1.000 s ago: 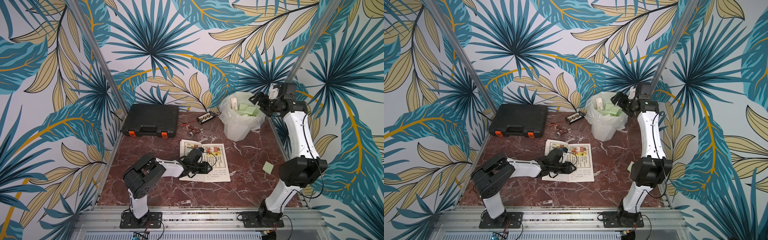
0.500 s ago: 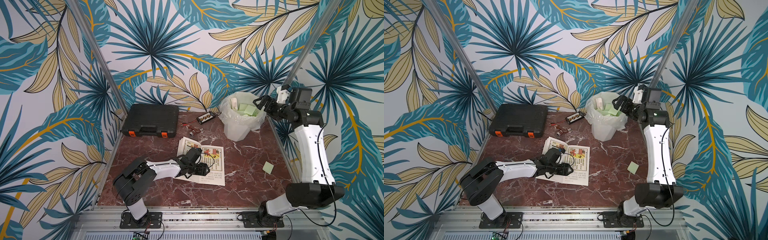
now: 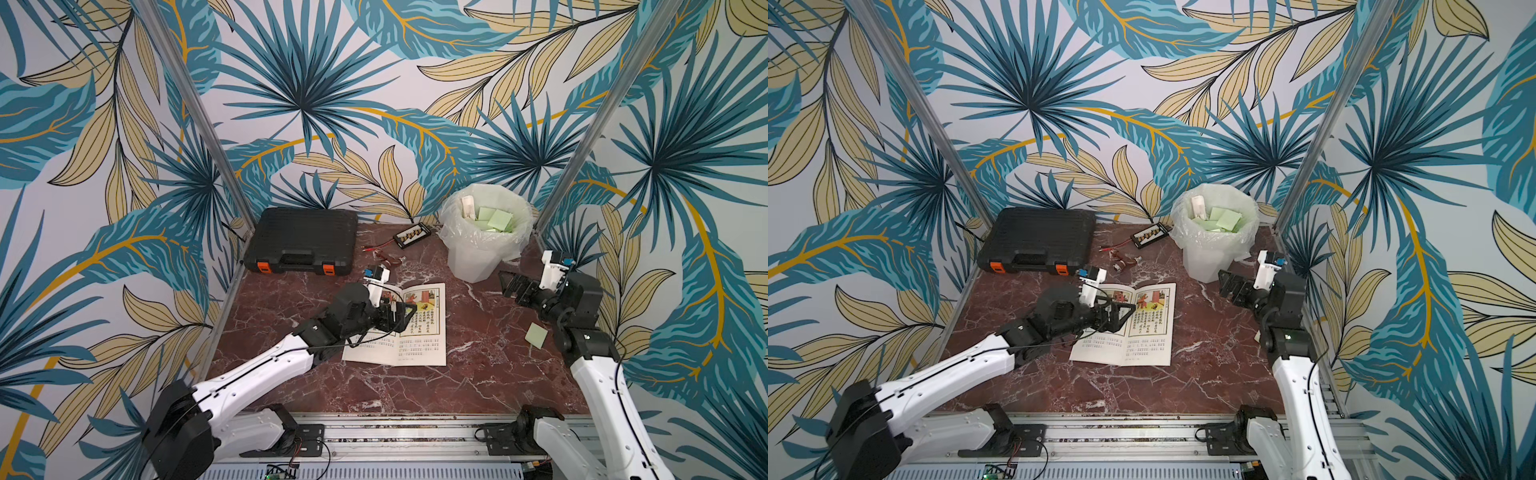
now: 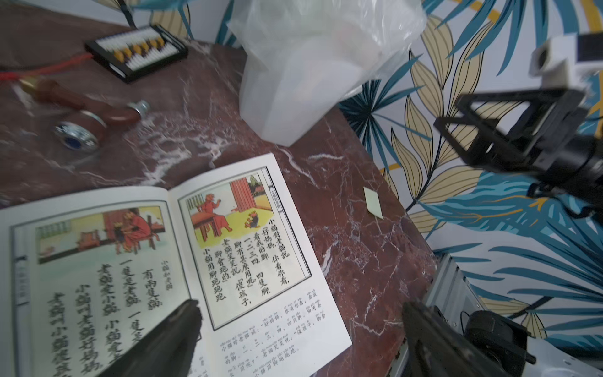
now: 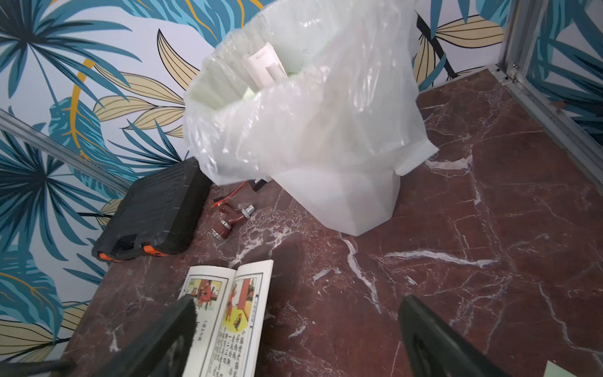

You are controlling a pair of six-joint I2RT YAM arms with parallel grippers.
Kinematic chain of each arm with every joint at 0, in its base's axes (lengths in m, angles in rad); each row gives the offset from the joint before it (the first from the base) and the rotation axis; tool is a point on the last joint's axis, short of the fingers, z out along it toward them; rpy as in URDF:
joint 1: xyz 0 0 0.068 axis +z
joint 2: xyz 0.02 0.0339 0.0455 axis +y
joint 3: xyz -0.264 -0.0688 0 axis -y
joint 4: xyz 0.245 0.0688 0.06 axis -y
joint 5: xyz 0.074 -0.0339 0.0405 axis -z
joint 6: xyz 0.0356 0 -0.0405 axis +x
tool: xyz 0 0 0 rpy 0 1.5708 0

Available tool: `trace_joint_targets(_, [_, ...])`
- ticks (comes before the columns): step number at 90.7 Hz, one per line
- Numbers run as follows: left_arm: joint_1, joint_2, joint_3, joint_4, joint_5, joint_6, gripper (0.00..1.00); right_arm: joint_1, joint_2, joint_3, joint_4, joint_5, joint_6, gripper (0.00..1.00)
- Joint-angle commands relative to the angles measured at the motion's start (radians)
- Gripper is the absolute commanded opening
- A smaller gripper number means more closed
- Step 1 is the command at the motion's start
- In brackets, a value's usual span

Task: Peel off the used sticky note
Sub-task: Reset both arms

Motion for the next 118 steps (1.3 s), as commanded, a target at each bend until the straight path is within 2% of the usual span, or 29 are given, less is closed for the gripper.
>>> trace_joint_targets(1, [0.026, -0.127, -0.062, -0.113, -0.196, 0.085, 1.00, 0.000, -0.109, -0.171, 0.218, 0.058, -0.050, 0.99])
trace_joint_targets(13, [0.038, -0.296, -0.129, -0.189, -0.494, 0.138, 1.00, 0.000, -0.249, -0.345, 0.272, 0.152, -0.052, 1.00])
trace_joint_targets(28, [0.046, -0.438, -0.233, -0.237, -0.896, 0.198, 1.00, 0.000, -0.367, -0.522, 0.345, 0.269, -0.011, 1.00])
trace_joint_targets(34, [0.053, -0.468, -0.278, -0.207, -1.004, 0.244, 1.00, 0.000, -0.418, -0.542, 0.333, 0.319, -0.026, 0.99])
trace_joint_targets(41, [0.076, -0.491, -0.330, -0.152, -1.074, 0.286, 1.00, 0.000, -0.452, -0.569, 0.346, 0.352, -0.084, 0.99])
trace_joint_targets(57, [0.166, -0.544, -0.493, 0.081, -1.039, 0.410, 1.00, 0.000, -0.459, -0.621, 0.361, 0.438, -0.137, 0.99])
trace_joint_targets(77, [0.308, -0.493, -0.653, 0.372, -0.940, 0.500, 1.00, 0.000, -0.329, -0.686, 0.613, 0.527, -0.158, 0.99])
trace_joint_targets(85, [0.406, -0.390, -0.682, 0.499, -0.857, 0.477, 1.00, 0.000, -0.206, -0.674, 0.725, 0.525, -0.186, 1.00])
trace_joint_targets(101, [0.573, -0.120, -0.578, 0.592, -0.653, 0.466, 1.00, 0.000, 0.088, -0.606, 0.934, 0.438, -0.239, 1.00])
trace_joint_targets(118, [0.598, 0.145, -0.465, 0.737, -0.517, 0.540, 1.00, 0.000, 0.331, -0.534, 1.097, 0.373, -0.274, 1.00])
